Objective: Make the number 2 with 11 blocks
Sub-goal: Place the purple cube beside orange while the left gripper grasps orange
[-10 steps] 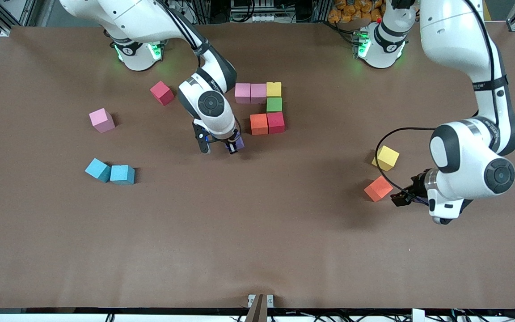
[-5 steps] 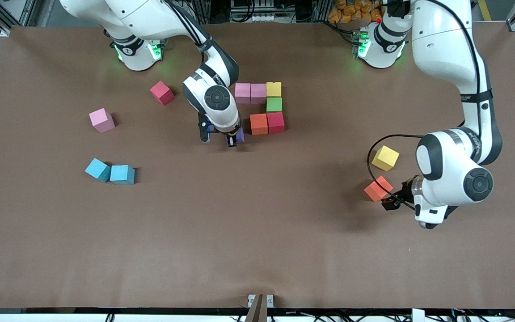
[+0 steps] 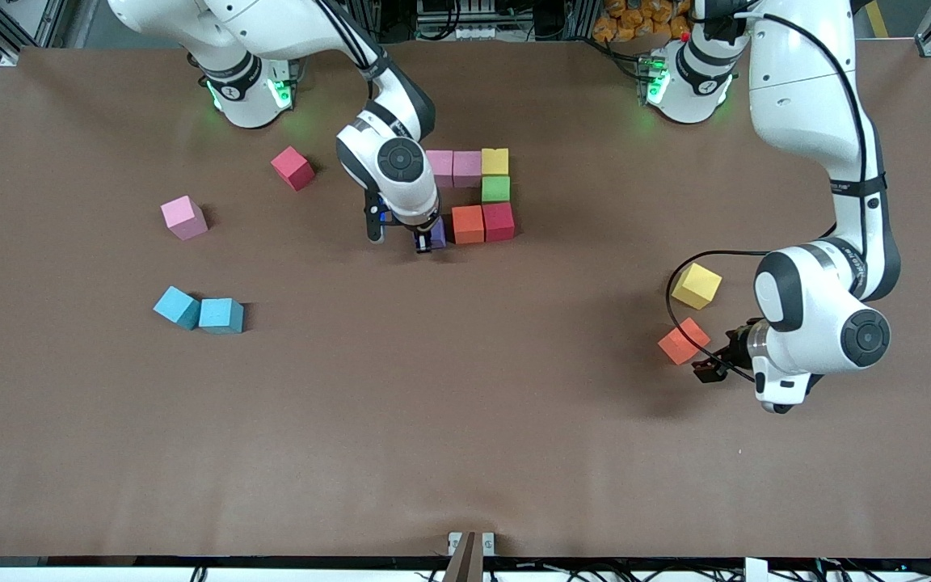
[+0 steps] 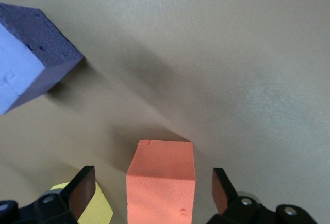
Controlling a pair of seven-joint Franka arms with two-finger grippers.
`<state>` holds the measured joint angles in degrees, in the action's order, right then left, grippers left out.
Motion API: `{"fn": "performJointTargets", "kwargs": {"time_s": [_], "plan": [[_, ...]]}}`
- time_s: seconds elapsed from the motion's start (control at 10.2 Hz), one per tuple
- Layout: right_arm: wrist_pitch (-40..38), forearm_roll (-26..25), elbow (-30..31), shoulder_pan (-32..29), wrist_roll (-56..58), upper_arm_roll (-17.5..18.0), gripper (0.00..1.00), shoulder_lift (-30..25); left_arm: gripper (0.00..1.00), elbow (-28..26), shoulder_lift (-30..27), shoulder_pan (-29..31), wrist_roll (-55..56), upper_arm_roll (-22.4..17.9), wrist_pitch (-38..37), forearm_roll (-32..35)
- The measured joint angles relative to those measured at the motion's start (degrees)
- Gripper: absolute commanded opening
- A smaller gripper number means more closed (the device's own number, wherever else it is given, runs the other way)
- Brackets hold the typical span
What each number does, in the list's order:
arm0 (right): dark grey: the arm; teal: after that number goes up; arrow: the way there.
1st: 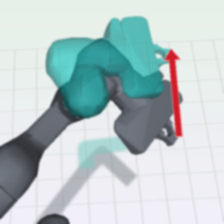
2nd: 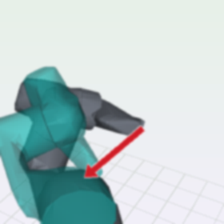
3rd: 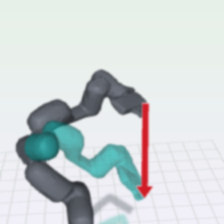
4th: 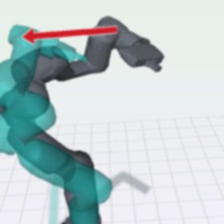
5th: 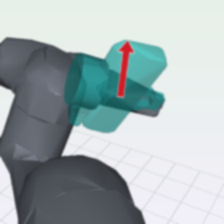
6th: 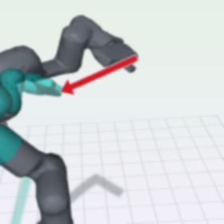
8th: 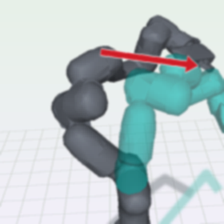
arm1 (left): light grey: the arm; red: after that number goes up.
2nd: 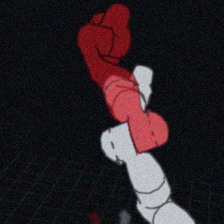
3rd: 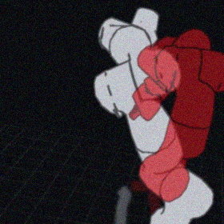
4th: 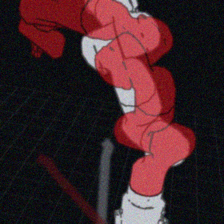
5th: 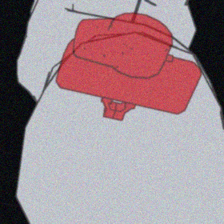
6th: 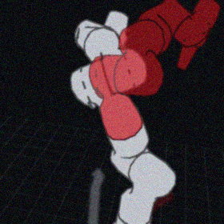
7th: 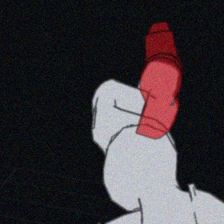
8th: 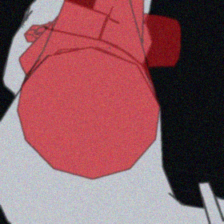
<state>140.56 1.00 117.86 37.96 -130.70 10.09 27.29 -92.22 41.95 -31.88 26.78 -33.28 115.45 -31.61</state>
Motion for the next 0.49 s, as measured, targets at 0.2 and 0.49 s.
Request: {"fn": "performJointTargets", "kwargs": {"time_s": [0.2, 0.49], "plan": [[1.3, 0.0, 0.28, 0.68, -0.4, 0.0, 0.0, 0.0, 1.0, -1.23, 0.01, -0.16, 0.0, 0.91, 0.9, -0.06], [2.12, -0.01, 0.4, 0.78, -0.4, 0.0, 0.0, 0.02, 1.0, -1.52, 0.0, -0.23, 0.0, 0.99, 1.5, -0.07]]}}
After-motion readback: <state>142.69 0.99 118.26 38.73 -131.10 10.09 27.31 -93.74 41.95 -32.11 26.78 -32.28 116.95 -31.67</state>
